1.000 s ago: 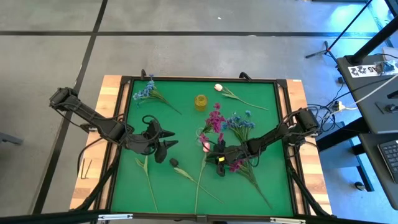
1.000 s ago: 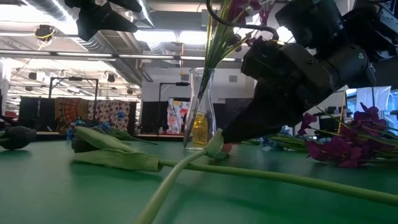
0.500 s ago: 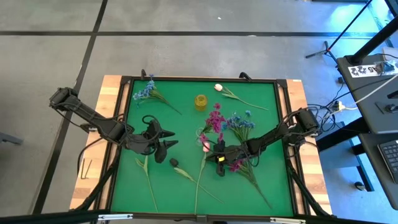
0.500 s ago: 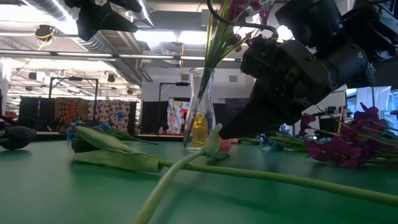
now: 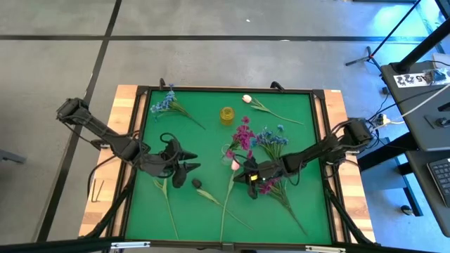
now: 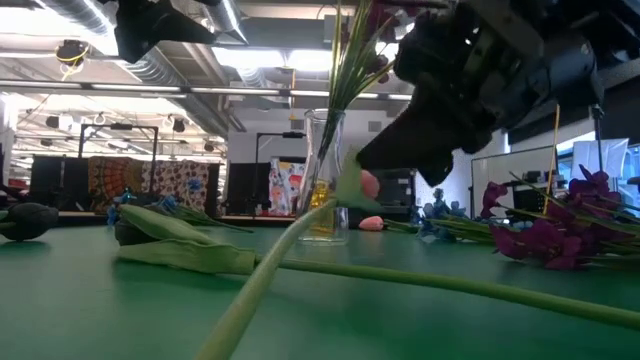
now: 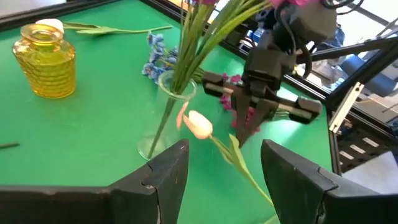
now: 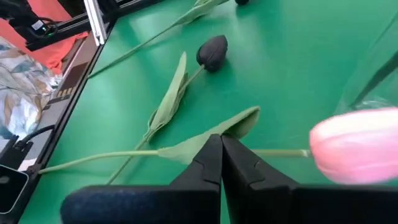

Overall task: Sort flowers into vase by color
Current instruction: Put the bottom pink flower into the yellow vase

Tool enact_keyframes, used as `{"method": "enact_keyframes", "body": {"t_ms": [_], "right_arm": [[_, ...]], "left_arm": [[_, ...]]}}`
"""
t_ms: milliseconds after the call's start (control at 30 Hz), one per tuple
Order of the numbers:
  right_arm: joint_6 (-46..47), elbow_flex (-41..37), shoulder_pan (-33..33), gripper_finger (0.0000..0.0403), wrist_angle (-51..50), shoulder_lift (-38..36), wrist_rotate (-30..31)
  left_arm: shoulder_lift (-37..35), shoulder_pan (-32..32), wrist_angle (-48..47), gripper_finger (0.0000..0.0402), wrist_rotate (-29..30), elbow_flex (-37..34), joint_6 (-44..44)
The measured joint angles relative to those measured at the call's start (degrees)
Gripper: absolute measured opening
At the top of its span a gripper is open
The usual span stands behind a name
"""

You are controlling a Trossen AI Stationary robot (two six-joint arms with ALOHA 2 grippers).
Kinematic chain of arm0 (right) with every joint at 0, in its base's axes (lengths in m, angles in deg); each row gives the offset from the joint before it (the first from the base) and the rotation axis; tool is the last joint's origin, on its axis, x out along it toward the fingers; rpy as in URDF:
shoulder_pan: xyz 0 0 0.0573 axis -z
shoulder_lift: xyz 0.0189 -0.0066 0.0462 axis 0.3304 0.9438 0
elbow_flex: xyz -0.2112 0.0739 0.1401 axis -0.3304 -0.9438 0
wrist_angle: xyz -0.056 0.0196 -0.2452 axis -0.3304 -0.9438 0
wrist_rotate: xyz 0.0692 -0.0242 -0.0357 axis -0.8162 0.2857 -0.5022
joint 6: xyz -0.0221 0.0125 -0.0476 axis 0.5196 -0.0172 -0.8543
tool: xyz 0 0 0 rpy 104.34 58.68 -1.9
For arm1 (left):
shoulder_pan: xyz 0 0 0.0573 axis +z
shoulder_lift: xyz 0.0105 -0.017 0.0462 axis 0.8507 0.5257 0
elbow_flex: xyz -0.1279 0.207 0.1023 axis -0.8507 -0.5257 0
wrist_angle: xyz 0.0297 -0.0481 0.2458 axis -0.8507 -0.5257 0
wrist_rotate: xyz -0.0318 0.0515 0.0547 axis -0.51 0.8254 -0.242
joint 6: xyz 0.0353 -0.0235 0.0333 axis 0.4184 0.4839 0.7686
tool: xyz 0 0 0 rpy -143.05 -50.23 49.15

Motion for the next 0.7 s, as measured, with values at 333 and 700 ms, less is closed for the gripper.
{"method": "enact_keyframes", "body": {"t_ms": [333, 700], "right_arm": [[-1.92, 0.0, -5.57, 0.0, -4.16, -7.85, 7.47], [-6.22, 0.0, -8.65, 0.0, -6.19, -15.55, 14.72]], "left_arm": [[7.31, -1.21, 9.14, 0.0194, -3.62, 0.02, -4.25], [20.48, -1.17, 30.11, 0.0194, -11.19, 0.02, -4.45]]}}
